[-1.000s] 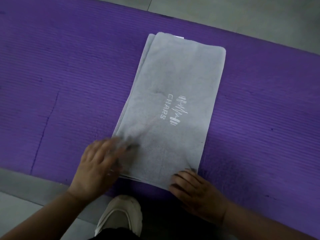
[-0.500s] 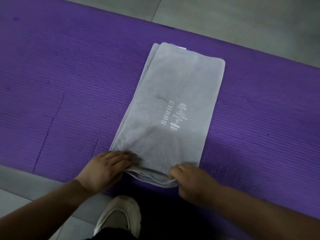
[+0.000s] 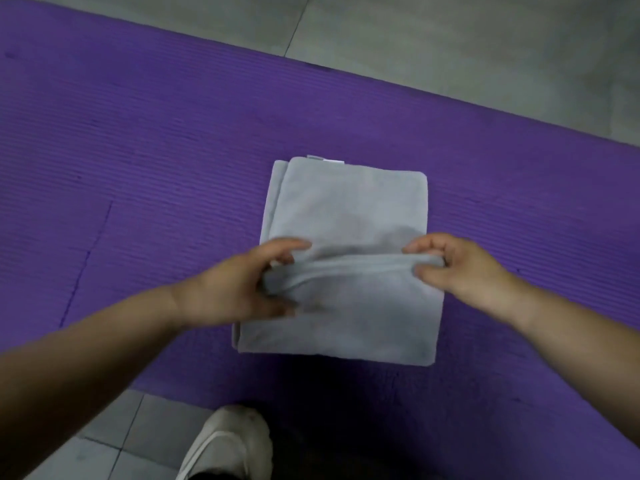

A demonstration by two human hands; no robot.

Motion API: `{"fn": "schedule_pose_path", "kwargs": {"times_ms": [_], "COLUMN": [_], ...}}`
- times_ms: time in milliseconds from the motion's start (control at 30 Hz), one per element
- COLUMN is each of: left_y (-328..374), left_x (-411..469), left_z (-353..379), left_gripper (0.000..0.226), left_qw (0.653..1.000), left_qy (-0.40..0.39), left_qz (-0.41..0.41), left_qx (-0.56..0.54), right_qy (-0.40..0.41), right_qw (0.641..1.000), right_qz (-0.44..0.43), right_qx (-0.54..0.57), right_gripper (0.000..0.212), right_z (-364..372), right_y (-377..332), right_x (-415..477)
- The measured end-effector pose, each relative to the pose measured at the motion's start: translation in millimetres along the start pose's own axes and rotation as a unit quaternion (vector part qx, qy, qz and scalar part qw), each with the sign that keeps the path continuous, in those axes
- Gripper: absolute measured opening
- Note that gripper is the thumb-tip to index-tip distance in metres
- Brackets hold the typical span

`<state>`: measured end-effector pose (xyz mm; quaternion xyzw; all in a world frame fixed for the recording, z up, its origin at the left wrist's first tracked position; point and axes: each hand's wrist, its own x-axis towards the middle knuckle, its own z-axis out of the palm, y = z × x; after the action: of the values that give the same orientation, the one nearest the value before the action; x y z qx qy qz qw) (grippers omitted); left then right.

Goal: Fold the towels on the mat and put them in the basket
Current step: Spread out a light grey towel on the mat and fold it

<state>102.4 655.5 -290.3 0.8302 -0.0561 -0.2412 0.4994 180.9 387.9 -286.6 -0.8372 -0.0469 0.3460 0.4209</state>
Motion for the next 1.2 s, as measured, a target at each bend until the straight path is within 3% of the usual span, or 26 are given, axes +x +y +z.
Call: {"fn": "schedule_pose_path", "kwargs": {"times_ms": [200,400,600,700,767,867,967,1100,1200], "left_y": [-6,-12,-28,-33,-42,-56,-76,-96,-96], "left_x": [79,129,135,114,94,58,29,24,30], "left_z": [-33,-44,-33,-25,-19,-3,4,-4,-12], "left_gripper": [0.053,0.044,0.067,0.063,0.06,0.071,0.086,0.094,0.078], "left_qw": [0.977,0.957,0.932,0.899,0.874,0.884,0.886,0.876,0.875], "left_qy": [0.202,0.274,0.316,0.336,0.285,0.143,0.064,0.062,0.086], "left_qz": [-0.046,-0.046,-0.079,0.041,0.165,0.235,0.22,0.176,0.173], "left_qx": [0.046,0.081,0.157,0.277,0.356,0.378,0.404,0.445,0.444], "right_qy": [0.174,0.265,0.27,0.352,0.397,0.323,0.169,0.035,0.015], "right_qw": [0.985,0.959,0.944,0.915,0.879,0.841,0.849,0.842,0.817], "right_qz": [-0.01,-0.017,0.061,0.031,-0.099,-0.259,-0.318,-0.313,-0.282], "right_qx": [-0.011,-0.1,-0.182,-0.193,-0.246,-0.349,-0.388,-0.437,-0.502], "right_gripper": [0.028,0.023,0.043,0.049,0.045,0.049,0.056,0.081,0.083], "right_z": [-11,-18,-18,-16,-10,6,18,13,5], "right_y": [-5,-8,9,15,23,46,69,92,97], "right_x": [58,92,104,100,94,69,38,10,8]}}
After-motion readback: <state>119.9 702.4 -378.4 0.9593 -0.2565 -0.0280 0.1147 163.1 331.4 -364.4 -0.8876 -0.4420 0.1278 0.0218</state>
